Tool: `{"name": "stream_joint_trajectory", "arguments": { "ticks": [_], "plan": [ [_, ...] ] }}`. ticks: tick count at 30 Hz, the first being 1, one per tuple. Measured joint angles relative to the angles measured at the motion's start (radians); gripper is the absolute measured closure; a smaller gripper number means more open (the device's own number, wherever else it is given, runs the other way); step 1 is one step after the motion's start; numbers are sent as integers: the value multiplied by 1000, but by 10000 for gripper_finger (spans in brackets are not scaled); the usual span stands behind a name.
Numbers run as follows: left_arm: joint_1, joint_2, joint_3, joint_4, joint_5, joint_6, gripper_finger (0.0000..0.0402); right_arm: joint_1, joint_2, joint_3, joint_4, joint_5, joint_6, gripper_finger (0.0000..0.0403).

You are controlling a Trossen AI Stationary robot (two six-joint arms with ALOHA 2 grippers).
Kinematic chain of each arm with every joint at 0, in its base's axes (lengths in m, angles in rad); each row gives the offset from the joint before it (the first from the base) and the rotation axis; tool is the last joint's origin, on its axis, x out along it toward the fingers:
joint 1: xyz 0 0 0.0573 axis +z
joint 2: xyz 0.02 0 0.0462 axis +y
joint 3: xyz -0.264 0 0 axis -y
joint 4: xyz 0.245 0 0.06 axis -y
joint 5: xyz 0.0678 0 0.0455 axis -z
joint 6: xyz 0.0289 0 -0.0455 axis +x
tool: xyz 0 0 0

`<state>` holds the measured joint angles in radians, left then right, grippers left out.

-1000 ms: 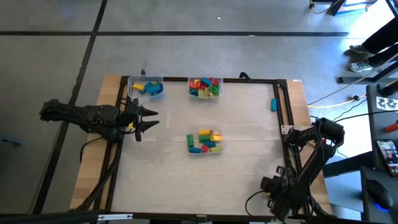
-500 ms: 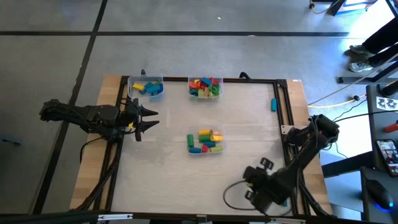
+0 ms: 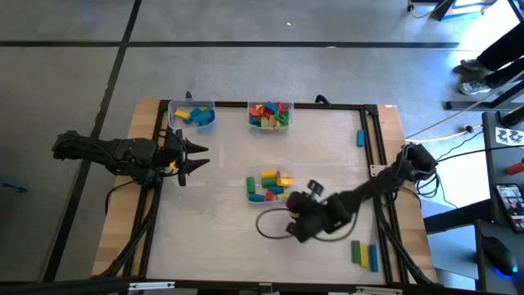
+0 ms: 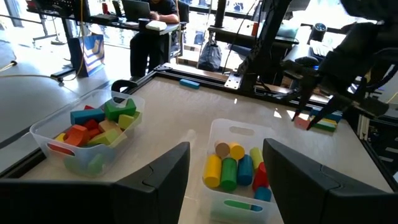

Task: Sort blocks by size
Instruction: Put the pink rectangular block into the top left transparent bin

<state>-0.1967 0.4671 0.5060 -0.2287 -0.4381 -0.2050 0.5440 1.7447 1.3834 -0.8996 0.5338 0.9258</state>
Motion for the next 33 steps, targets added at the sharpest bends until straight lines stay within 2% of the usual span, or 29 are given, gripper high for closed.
{"name": "stream_joint_trajectory", "arguments": {
  "ticks": [9,18,27,33],
  "plan": [
    [0,0,0,0,0,-1,203,-183,0,-18,347,43,-380,294],
    [0,0,0,0,0,7,203,-338,15,-69,644,26,-590,294],
    [0,3,0,6,0,22,203,-503,119,-87,997,-126,-719,294],
    [0,8,0,5,0,21,203,-597,229,-88,1207,-213,-727,294]
  ]
}}
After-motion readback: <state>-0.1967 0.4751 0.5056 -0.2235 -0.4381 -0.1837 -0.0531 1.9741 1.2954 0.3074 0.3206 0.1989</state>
